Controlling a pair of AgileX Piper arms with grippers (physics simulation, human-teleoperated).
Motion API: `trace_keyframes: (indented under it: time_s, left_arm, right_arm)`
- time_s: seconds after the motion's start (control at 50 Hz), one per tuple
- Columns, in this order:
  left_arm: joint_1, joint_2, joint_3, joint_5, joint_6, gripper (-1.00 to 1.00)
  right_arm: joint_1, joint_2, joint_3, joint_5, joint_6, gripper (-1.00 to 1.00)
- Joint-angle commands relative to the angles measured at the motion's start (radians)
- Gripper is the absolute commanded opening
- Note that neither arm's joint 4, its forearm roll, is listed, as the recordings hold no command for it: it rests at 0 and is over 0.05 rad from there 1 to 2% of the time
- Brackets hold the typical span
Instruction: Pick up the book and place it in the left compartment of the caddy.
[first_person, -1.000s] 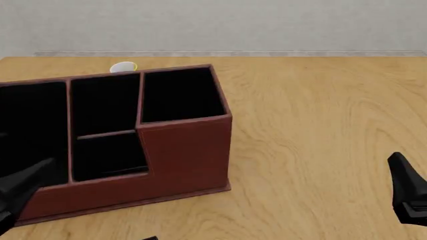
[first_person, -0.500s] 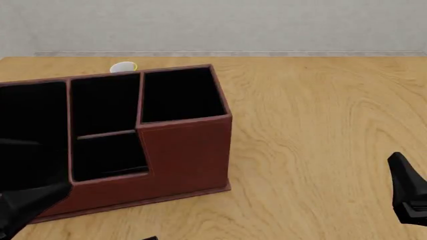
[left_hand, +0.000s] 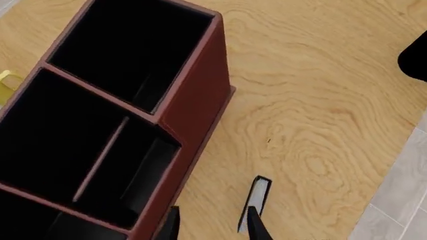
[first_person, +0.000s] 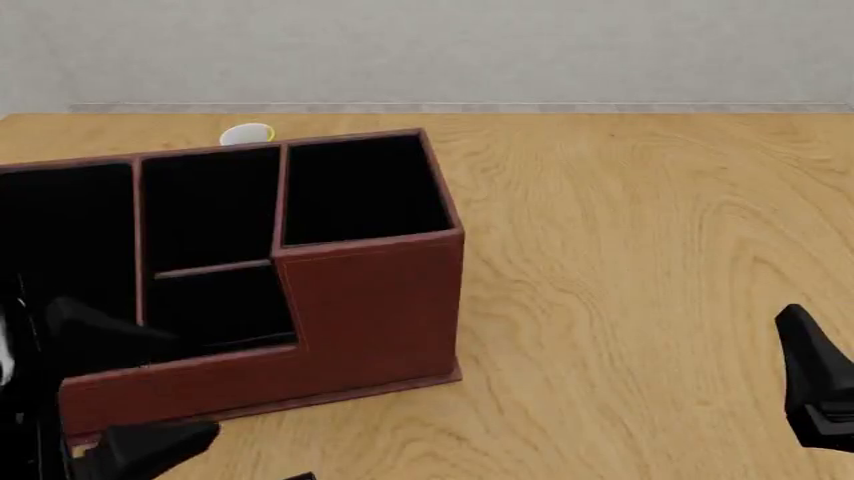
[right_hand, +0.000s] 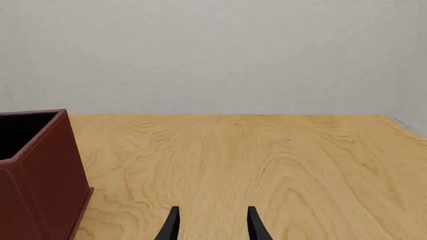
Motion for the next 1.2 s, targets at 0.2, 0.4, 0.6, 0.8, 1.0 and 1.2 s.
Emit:
trace_keyframes:
  time_s: [0.2, 0.4, 0.6, 0.8, 1.0, 1.2]
  left_arm:
    - [-0.119, 0.081, 0.12, -0.12, -0.096, 1.0]
    - [-0.153, 0.098, 0.137, -0.139, -0.124, 1.0]
    - [-0.185, 0.114, 0.159, -0.164, -0.152, 1.0]
    - [-0.2, 0.139, 0.188, -0.2, -0.162, 1.0]
    - [-0.217, 0.18, 0.213, -0.25, -0.179, 1.0]
    - [-0.225, 0.211, 0.244, -0.293, -0.209, 1.0]
  right_arm:
    - [0.0, -0.004, 0.001, 0.003, 0.0, 1.0]
    - [0.0, -0.004, 0.001, 0.003, 0.0, 1.0]
    - [0.0, -0.004, 0.001, 0.003, 0.0, 1.0]
    - [0.0, -0.004, 0.001, 0.003, 0.0, 1.0]
    - [0.0, -0.004, 0.001, 0.003, 0.0, 1.0]
    - [0.0, -0.004, 0.001, 0.003, 0.0, 1.0]
